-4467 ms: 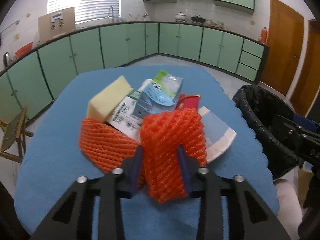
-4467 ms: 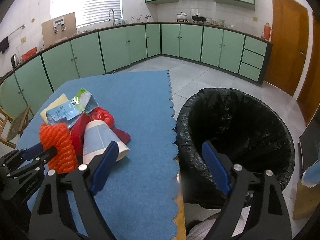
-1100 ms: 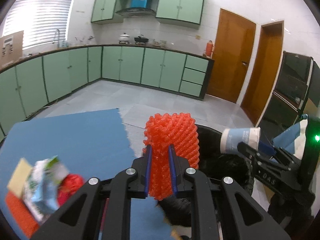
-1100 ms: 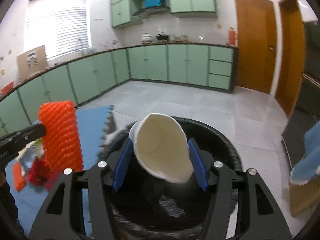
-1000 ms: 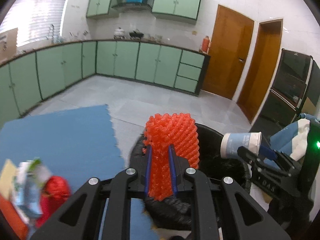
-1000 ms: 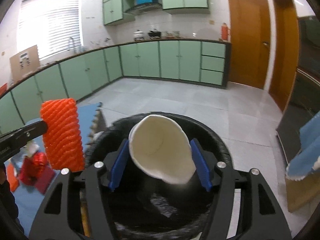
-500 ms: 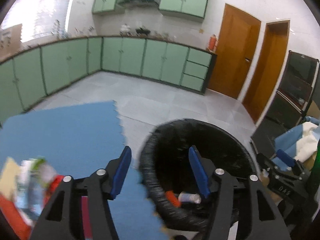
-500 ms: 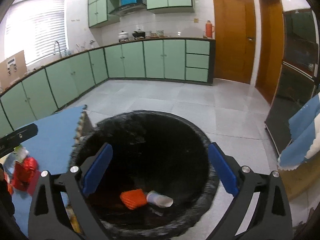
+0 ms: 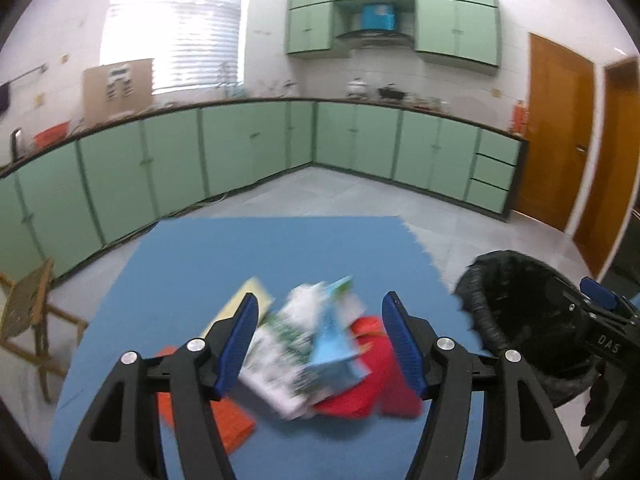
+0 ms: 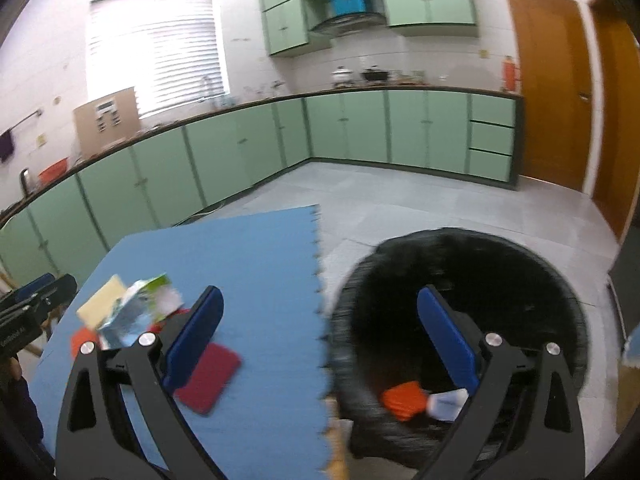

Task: Collect trash
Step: 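Move both open tools back toward the trash pile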

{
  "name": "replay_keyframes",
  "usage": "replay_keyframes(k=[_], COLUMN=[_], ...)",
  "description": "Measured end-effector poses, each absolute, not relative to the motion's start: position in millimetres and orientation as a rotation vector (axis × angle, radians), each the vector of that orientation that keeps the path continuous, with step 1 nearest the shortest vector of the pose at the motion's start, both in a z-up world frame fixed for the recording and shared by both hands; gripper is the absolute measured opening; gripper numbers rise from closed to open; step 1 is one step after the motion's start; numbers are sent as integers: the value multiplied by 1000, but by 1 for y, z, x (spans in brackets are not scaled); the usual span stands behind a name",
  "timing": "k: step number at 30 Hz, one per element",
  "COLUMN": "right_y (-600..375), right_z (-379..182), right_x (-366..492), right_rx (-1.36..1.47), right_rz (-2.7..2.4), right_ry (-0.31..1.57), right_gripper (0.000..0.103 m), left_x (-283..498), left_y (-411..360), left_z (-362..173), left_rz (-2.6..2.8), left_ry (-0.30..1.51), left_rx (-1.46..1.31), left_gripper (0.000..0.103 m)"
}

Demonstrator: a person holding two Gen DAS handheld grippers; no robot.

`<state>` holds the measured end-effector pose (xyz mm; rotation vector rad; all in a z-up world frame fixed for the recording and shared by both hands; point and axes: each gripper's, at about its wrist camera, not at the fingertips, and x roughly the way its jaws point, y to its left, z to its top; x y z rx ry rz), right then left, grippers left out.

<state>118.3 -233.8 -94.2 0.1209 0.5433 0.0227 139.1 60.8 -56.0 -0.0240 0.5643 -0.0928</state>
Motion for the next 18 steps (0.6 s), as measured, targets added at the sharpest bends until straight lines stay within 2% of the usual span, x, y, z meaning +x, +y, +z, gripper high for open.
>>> replay_keyframes(k=[8,11,18], right_y=[-168,-156,-139], right_z=[-120,-136,-171], right_x=[129,136,139], right_rx=[44,26,4], right_rz=[93,101,90], right_ry=[599,649,728], right_gripper=[94,86,83], left_x=[119,117,114], left_y=[98,104,103], left_z=[-84,-95,-118], left_rz=[-32,-17,-12], left_ry=[609,622,653], left_rx=[-43,-45,-11], left_gripper=[63,63,63])
